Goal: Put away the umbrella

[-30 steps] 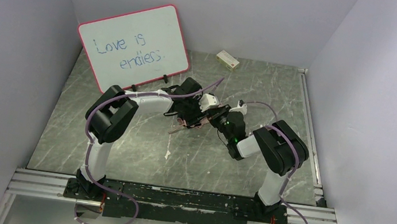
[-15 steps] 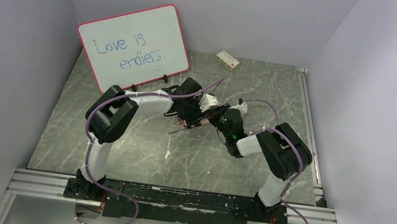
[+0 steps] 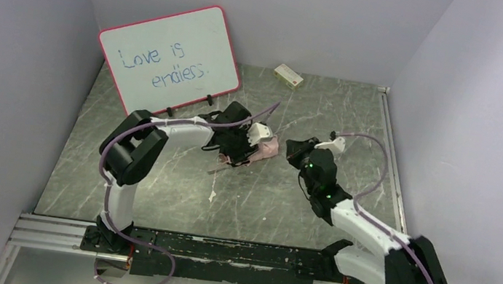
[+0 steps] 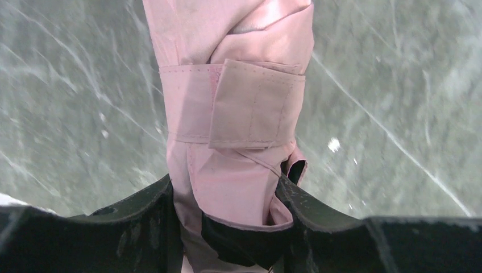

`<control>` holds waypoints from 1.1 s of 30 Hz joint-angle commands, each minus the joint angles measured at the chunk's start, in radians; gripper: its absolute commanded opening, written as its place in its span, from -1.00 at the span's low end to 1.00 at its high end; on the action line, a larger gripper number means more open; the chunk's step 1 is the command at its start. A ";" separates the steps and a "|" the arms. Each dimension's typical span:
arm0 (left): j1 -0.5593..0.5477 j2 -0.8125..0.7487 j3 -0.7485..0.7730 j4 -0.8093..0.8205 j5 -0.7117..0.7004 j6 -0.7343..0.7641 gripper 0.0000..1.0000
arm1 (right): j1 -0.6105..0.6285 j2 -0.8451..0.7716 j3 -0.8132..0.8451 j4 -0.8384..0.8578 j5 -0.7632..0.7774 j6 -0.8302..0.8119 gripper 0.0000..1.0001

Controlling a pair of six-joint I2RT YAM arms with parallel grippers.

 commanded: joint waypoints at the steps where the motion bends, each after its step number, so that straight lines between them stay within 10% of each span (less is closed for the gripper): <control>1: -0.016 -0.082 -0.075 -0.162 0.064 0.029 -0.91 | -0.004 -0.175 0.007 -0.274 0.095 -0.080 -0.77; 7: -0.051 -0.183 -0.140 -0.192 0.028 -0.005 -0.87 | -0.005 -0.352 0.001 -0.411 0.033 -0.124 -0.57; 10: -0.053 -0.221 -0.185 -0.153 -0.039 -0.059 -0.53 | -0.006 -0.394 0.010 -0.463 0.003 -0.148 -0.42; 14: -0.053 -0.286 -0.243 -0.086 -0.075 -0.117 0.70 | -0.005 -0.420 0.050 -0.552 -0.006 -0.176 -0.23; 16: -0.053 -0.325 -0.263 -0.059 -0.074 -0.140 0.91 | -0.004 -0.428 0.073 -0.596 0.002 -0.189 -0.17; 24: -0.053 -0.576 -0.324 -0.008 -0.223 -0.206 0.94 | -0.004 -0.441 0.176 -0.742 0.046 -0.235 0.29; 28: -0.052 -0.769 -0.371 0.010 -0.371 -0.331 0.94 | -0.006 -0.407 0.271 -0.882 0.118 -0.252 0.97; 33: -0.053 -1.040 -0.390 -0.133 -0.645 -0.646 0.94 | -0.006 -0.310 0.422 -1.033 0.113 -0.385 1.00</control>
